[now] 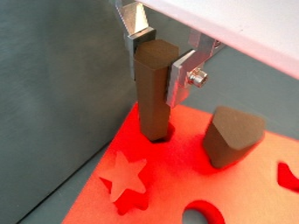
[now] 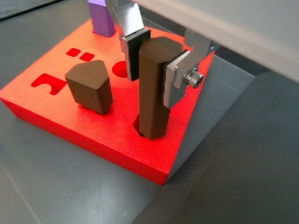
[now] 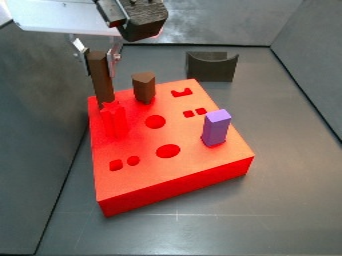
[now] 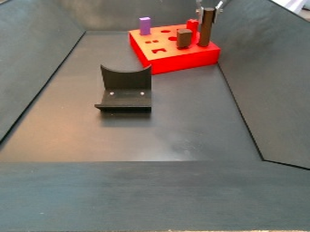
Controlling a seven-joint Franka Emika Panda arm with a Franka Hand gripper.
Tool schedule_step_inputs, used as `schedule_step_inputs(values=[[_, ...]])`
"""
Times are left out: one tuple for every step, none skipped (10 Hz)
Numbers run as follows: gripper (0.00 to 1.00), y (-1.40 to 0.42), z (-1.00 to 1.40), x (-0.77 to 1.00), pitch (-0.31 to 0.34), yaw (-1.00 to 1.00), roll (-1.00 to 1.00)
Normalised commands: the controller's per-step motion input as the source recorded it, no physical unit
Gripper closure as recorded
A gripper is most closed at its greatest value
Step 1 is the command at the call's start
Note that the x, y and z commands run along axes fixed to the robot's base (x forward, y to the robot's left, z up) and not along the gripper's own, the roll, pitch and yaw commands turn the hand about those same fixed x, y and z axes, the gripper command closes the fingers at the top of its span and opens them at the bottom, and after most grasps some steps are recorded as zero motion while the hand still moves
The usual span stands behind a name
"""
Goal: Pick up the hexagon object. Move up. Place the hexagon object on the fixture. Regrasp the hexagon object. Move to above the board. Insert the hexagon object.
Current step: Insert the hexagon object.
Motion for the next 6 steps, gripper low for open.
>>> schedule_step_inputs(values=[[1.0, -0.06, -0.22, 0.23, -0.073, -0.77, -0.13], [1.0, -0.04, -0.24, 0.21, -0.079, -0.78, -0.13], [1.0, -0.03, -0.28, 0.23, -0.07, -0.76, -0.13], [1.0, 0.0, -0.27, 0.17, -0.044, -0.53, -0.08], [1.0, -0.06, -0.19, -0.12, -0.033, 0.0, 0.12], [1.0, -0.05, -0.45, -0.39, -0.149, -0.02, 0.15]])
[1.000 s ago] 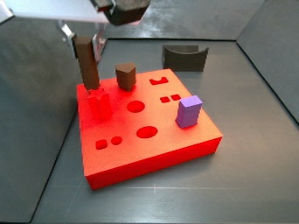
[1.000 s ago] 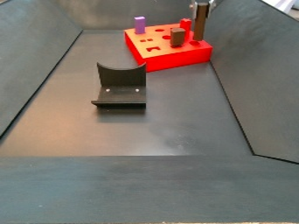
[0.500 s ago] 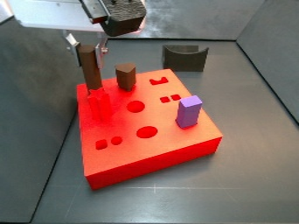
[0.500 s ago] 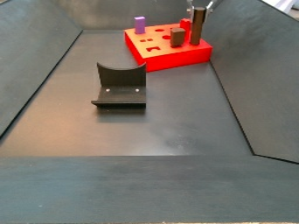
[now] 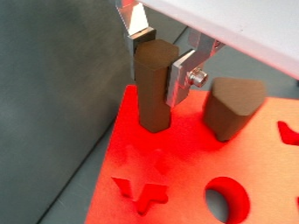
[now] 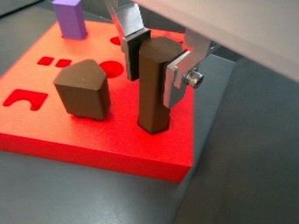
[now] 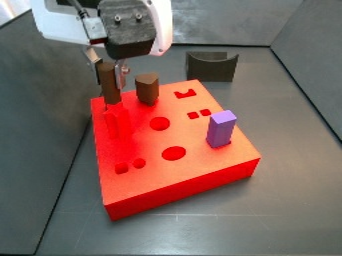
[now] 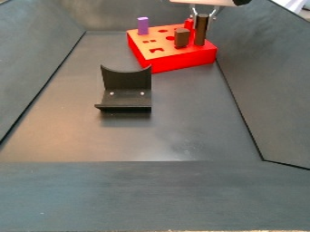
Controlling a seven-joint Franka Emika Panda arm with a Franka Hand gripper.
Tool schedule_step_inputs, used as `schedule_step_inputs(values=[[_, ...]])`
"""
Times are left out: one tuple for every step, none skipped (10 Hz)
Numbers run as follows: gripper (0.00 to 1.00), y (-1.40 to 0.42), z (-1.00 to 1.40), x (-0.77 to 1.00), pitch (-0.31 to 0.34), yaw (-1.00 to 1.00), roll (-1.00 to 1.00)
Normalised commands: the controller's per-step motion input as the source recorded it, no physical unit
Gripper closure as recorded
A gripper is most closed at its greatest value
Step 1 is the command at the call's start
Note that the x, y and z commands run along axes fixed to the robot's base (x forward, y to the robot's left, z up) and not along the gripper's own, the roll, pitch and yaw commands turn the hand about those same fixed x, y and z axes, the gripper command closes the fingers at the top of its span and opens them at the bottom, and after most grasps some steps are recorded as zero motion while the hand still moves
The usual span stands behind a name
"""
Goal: Pick up the hexagon object. Move up. Place the hexagon object on the fixture. Regrasp the hexagon object. Move to above the board. Insert the hexagon object.
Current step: Insert the hexagon object.
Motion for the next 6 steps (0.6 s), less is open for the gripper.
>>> schedule_step_inputs(values=[[1.0, -0.05, -0.55, -0.45, -0.203, -0.04, 0.13], [1.0, -0.1, -0.56, -0.32, -0.154, -0.02, 0.18], [1.0, -0.03, -0.31, -0.17, -0.087, 0.0, 0.08], [1.0, 0.0, 0.0, 0.0, 0.004, 0.0, 0.0], [1.0, 0.0, 0.0, 0.0, 0.006, 0.0, 0.0], [1.0, 0.0, 0.0, 0.0, 0.0, 0.0, 0.0]])
